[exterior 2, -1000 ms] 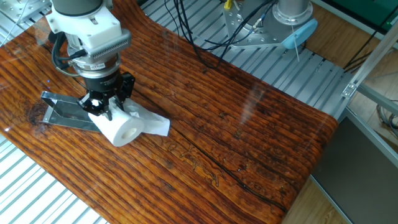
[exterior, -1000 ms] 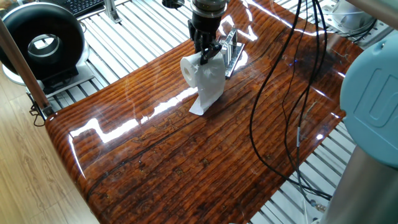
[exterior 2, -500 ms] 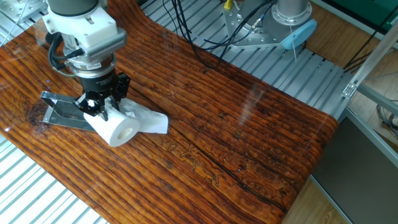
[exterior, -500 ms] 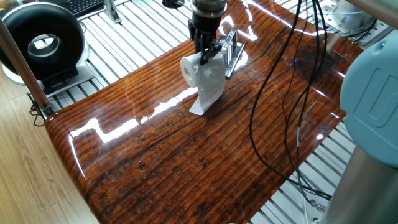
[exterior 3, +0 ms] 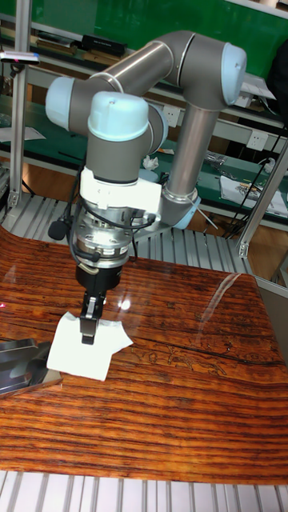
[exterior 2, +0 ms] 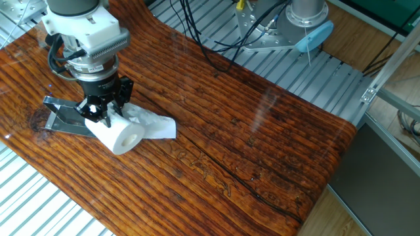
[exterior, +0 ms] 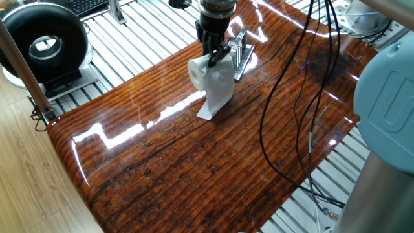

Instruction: Put the toilet paper on its holder

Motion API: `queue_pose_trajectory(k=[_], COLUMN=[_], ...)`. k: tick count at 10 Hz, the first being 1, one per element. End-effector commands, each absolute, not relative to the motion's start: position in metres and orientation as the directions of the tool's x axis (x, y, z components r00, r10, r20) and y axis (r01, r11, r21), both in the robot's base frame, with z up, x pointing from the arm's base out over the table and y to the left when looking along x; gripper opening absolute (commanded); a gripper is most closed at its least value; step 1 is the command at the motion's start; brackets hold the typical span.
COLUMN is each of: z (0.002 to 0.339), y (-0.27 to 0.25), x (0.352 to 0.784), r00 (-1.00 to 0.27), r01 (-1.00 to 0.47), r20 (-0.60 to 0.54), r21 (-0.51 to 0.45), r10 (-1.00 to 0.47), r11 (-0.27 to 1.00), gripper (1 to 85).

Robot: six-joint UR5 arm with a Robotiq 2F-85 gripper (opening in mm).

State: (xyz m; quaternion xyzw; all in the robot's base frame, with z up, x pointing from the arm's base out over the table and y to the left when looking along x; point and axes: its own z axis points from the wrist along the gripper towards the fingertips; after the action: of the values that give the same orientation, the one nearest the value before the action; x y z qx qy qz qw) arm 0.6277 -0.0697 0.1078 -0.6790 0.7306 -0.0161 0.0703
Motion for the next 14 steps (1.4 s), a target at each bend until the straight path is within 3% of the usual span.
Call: queue_pose_trajectory(k=[1,14], z=[0.107,0.097], y=[-0.078,-0.098], x=[0.630,0.626], r00=[-0.048,-0.004], r01=[-0.990,-0.990], r20=[-0.095,-0.118], r21=[-0.129,-0.141], r10=[-0.994,-0.993], r11=[0.060,0.021], gripper=[1.0,1.0])
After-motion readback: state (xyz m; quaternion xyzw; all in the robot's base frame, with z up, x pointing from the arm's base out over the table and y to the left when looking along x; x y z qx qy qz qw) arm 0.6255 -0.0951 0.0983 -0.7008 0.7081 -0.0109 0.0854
